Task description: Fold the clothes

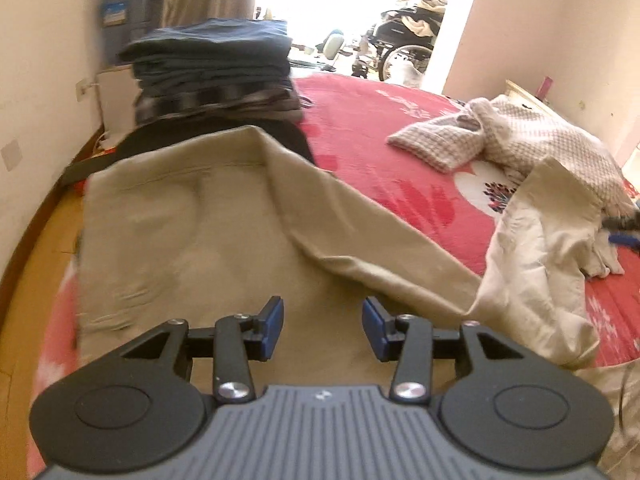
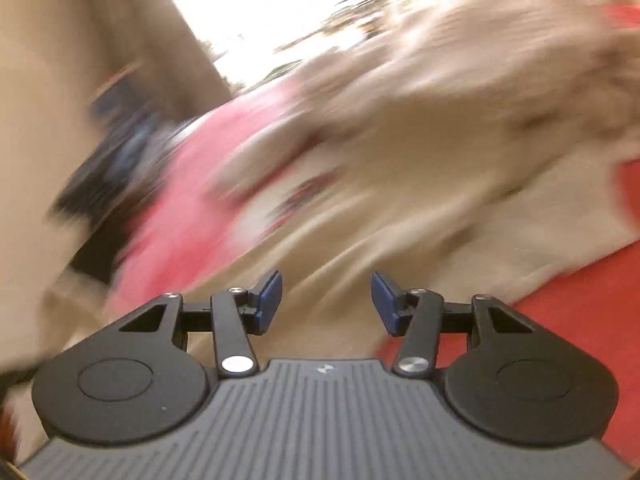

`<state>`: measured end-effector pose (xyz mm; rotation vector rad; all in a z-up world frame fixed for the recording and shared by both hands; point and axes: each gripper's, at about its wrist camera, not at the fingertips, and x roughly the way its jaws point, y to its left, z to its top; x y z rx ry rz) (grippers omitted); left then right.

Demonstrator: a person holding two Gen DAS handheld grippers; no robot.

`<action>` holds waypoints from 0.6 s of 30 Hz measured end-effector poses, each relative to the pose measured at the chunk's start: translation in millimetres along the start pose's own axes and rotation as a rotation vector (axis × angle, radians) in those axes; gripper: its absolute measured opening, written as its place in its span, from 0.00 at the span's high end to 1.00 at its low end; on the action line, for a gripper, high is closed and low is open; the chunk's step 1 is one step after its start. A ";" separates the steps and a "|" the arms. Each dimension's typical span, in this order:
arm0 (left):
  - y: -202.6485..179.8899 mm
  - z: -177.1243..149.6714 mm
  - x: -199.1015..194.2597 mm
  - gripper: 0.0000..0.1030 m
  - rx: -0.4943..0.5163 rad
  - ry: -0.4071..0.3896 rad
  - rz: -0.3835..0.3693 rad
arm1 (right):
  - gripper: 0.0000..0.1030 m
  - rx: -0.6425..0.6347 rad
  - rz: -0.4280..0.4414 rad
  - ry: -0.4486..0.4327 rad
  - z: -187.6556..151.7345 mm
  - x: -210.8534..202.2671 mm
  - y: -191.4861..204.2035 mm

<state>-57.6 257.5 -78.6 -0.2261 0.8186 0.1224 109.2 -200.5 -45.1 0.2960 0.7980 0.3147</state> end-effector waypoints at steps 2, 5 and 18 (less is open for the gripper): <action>-3.3 1.2 10.5 0.56 -0.004 0.004 0.012 | 0.50 0.057 -0.048 -0.043 23.6 7.4 -35.2; -5.7 3.5 19.0 0.56 -0.012 0.009 0.029 | 0.48 0.161 -0.095 -0.077 49.0 20.3 -78.1; -13.8 12.6 41.3 0.55 -0.034 0.026 0.086 | 0.53 0.272 -0.057 -0.125 52.8 44.8 -122.0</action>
